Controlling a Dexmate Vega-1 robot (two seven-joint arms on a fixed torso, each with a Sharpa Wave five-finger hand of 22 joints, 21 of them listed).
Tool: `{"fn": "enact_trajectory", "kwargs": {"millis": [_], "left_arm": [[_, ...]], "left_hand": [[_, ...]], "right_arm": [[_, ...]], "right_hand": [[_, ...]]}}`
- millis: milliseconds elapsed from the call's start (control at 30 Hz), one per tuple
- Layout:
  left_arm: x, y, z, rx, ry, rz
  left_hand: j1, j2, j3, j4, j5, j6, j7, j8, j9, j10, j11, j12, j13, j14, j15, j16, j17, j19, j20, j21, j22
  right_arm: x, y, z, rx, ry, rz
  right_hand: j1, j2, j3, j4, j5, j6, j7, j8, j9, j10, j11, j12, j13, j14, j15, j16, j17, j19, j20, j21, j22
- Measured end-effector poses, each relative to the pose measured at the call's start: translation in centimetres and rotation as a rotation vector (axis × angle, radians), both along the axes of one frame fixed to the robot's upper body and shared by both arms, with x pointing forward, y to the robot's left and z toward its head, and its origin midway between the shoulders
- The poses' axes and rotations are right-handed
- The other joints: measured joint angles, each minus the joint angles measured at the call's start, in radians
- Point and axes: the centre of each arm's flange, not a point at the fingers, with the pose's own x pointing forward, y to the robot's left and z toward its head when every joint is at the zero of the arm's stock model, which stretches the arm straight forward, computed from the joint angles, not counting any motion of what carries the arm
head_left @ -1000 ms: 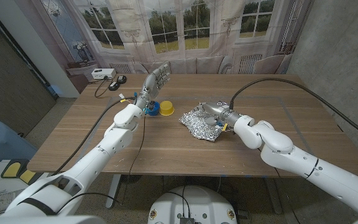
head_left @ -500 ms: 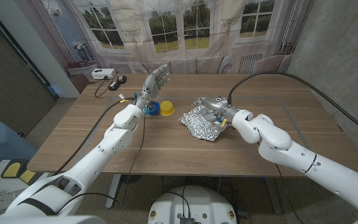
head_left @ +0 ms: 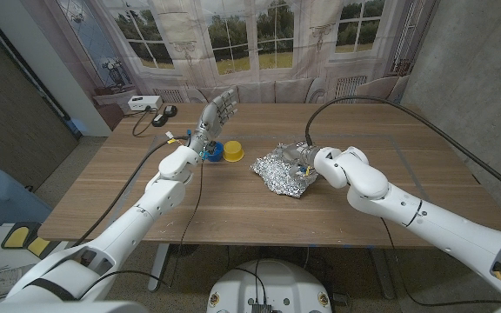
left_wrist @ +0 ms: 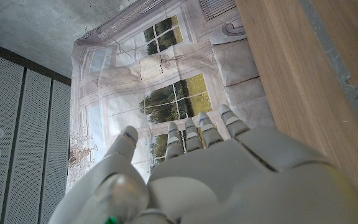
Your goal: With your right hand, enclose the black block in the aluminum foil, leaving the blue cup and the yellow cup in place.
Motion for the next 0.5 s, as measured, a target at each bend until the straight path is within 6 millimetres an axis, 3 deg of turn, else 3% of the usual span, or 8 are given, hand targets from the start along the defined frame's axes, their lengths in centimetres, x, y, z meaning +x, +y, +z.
{"fn": "enact_trajectory", "kwargs": {"millis": [67,133,300,433,500], "left_arm": [[0.0,0.0,0.1,0.0,0.001,0.0],[0.2,-0.2,0.2,0.002,0.002,-0.002],[0.4,-0.3,0.3,0.005,0.004,-0.005],[0.5,-0.4,0.4,0.007,0.005,-0.006],[0.6,-0.4,0.5,0.007,0.006,-0.007]], "left_hand": [[0.0,0.0,0.0,0.0,0.0,0.0,0.0,0.0,0.0,0.0,0.0,0.0,0.0,0.0,0.0,0.0,0.0,0.0,0.0,0.0,0.0],[0.0,0.0,0.0,0.0,0.0,0.0,0.0,0.0,0.0,0.0,0.0,0.0,0.0,0.0,0.0,0.0,0.0,0.0,0.0,0.0,0.0],[0.0,0.0,0.003,-0.003,0.0,0.0,0.0,0.0,0.0,0.0,0.0,0.0,0.0,0.0,0.0,0.0,0.0,0.0,0.0,0.0,0.0],[0.0,0.0,0.003,-0.003,0.0,0.006,-0.006,0.0,0.0,0.0,0.0,0.0,0.0,0.0,0.0,0.0,0.0,0.0,0.0,0.0,0.0],[0.0,0.0,0.005,-0.005,0.0,0.006,-0.006,0.0,0.0,0.0,0.0,0.0,0.0,0.0,0.0,0.0,0.0,0.004,0.004,0.0,0.0]], "right_arm": [[0.2,0.2,0.0,-0.015,0.011,-0.01],[0.5,0.4,-0.2,-0.042,0.028,-0.031],[0.9,0.8,-0.4,-0.066,0.043,-0.051],[1.2,0.8,-0.6,-0.081,0.051,-0.069],[1.4,0.7,-0.8,-0.083,0.053,-0.073]], "right_hand": [[-0.028,-0.008,-0.031,0.009,-0.026,-0.016,-0.001,0.005,0.0,-0.002,0.002,0.009,0.0,0.0,0.0,0.011,-0.008,0.011,0.001,0.0,0.002],[-0.048,-0.013,-0.063,0.015,-0.037,-0.025,-0.003,0.012,0.0,-0.002,0.002,0.021,-0.005,0.022,-0.012,0.022,-0.017,0.065,-0.006,0.005,0.002],[-0.053,-0.013,-0.135,0.011,-0.029,-0.021,0.0,0.028,0.003,0.043,0.009,0.042,-0.01,0.095,-0.044,0.043,-0.037,0.259,-0.031,0.056,0.001],[-0.051,-0.011,-0.181,0.01,-0.016,0.051,0.001,0.053,0.009,0.117,-0.003,0.068,-0.014,0.173,-0.082,0.068,-0.04,0.361,-0.064,0.073,-0.001],[-0.028,0.012,-0.202,0.008,-0.008,0.12,0.001,0.076,0.013,0.17,-0.011,0.087,-0.015,0.22,-0.086,0.087,-0.04,0.411,-0.077,0.082,0.001]]}}
